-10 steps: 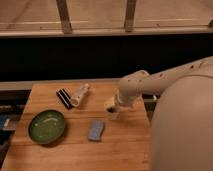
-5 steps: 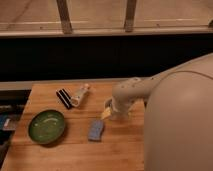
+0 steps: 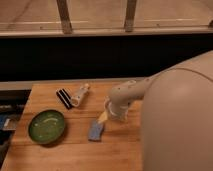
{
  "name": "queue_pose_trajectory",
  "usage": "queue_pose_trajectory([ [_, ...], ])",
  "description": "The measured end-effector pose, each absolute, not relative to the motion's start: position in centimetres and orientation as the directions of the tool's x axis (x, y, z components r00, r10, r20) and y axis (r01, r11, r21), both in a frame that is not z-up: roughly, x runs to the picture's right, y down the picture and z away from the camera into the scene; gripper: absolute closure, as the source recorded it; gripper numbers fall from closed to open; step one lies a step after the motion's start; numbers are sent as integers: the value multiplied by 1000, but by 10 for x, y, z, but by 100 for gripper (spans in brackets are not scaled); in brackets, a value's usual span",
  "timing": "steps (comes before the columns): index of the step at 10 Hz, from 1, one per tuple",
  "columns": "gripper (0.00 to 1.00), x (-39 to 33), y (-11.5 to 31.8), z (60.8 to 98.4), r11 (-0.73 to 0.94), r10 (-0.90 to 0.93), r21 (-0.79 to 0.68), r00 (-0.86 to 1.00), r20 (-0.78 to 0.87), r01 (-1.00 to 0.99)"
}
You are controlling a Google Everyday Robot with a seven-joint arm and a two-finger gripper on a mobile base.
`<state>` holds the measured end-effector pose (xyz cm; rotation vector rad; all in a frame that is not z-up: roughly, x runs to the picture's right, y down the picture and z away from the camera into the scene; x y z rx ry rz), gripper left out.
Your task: Place the white sponge in the ceramic bowl
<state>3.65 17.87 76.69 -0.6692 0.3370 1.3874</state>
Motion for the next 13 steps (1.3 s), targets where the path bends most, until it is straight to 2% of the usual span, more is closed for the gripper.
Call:
queue_pose_trajectory([
  [6, 20, 13, 201, 780, 83, 731, -222, 211, -649, -972],
  [13, 20, -20, 216, 798, 60, 705, -329, 274, -655, -942],
])
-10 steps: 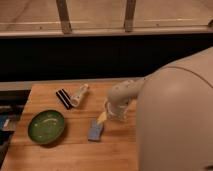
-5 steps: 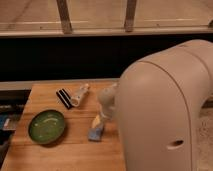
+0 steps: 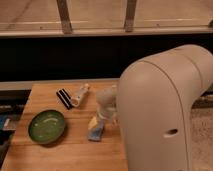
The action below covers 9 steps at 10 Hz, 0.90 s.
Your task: Place the white sponge in the ceramic bowl
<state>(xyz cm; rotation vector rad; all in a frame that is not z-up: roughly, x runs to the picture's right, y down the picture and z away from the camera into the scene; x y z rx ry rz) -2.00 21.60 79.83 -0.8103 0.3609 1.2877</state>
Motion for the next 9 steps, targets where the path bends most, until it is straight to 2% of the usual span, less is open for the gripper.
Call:
queue_pose_trajectory([
  [8, 20, -47, 224, 824, 23, 676, -423, 326, -661, -906],
  [9, 23, -49, 225, 825, 25, 675, -426, 330, -661, -904],
])
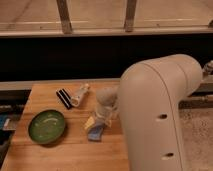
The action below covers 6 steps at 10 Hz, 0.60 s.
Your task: Place the white sponge in the ceramic bowl
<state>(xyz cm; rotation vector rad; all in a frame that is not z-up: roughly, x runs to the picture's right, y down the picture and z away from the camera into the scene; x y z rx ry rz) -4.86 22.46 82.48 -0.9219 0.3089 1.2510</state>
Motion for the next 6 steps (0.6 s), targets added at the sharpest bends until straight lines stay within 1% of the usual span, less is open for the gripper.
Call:
queue_pose_trajectory([
  [2, 41, -51, 225, 824, 40, 677, -430, 341, -652, -902],
  [6, 81, -56, 226, 820, 69, 682, -431, 358, -637, -900],
])
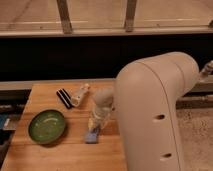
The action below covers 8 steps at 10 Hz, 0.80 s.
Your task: Place the white sponge in the ceramic bowl
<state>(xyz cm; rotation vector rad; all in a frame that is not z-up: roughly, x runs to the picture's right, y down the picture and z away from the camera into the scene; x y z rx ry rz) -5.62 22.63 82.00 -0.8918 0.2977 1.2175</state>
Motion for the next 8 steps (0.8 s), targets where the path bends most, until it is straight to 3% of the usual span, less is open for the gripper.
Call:
queue_pose_trajectory([
  [2, 98, -57, 225, 818, 76, 686, -434, 363, -631, -898],
  [8, 100, -38, 203, 790, 59, 754, -468, 347, -558, -882],
])
